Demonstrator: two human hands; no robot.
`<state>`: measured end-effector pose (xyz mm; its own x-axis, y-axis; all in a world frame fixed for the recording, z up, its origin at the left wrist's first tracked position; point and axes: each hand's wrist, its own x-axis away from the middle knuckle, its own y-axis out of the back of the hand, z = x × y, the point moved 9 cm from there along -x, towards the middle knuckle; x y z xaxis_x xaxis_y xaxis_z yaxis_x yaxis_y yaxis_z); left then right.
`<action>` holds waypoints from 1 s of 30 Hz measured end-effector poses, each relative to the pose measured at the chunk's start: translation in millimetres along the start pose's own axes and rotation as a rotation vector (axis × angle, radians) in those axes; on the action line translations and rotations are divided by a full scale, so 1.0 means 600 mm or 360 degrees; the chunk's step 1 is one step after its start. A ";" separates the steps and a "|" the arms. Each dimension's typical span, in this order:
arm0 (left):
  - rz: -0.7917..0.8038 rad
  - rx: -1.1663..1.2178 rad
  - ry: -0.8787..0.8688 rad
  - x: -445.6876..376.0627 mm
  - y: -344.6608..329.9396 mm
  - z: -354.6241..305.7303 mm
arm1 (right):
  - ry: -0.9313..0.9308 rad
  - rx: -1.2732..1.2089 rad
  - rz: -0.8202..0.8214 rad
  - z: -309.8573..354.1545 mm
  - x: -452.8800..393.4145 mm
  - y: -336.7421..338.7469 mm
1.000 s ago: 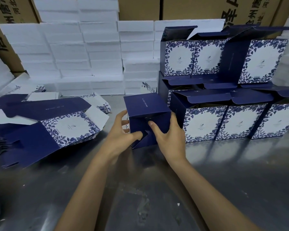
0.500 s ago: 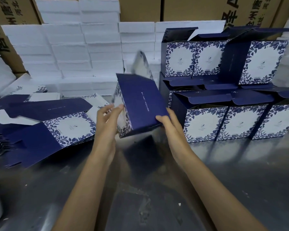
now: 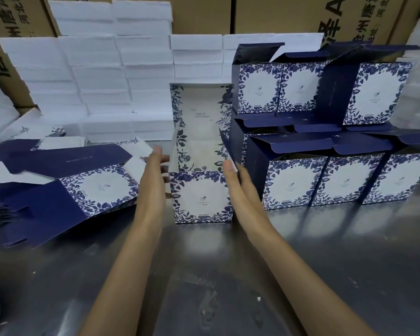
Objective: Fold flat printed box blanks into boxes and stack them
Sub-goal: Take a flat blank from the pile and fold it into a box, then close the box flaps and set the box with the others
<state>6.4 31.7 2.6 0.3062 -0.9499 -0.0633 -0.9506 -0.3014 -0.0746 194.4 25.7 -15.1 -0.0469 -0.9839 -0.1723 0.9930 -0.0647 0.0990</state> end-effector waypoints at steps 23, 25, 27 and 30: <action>0.0092 -0.1067 -0.0456 0.006 -0.014 -0.062 | -0.0011 -0.0121 -0.0036 -0.009 -0.023 0.010; 0.0182 -0.0965 -0.0330 -0.005 -0.013 -0.055 | -0.0021 -0.0115 -0.0048 -0.011 -0.024 0.014; 0.0256 -0.0879 -0.0119 -0.023 -0.011 -0.048 | -0.0014 -0.0127 -0.0049 -0.011 -0.027 0.018; 0.0294 -0.1129 -0.0080 -0.045 -0.020 -0.057 | -0.0011 -0.0137 -0.0041 -0.012 -0.029 0.018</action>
<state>7.7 58.3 39.3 0.1235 -0.9906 -0.0593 -0.7864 -0.1341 0.6029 206.9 43.2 -17.9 -0.0733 -0.9832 -0.1671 0.9971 -0.0760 0.0098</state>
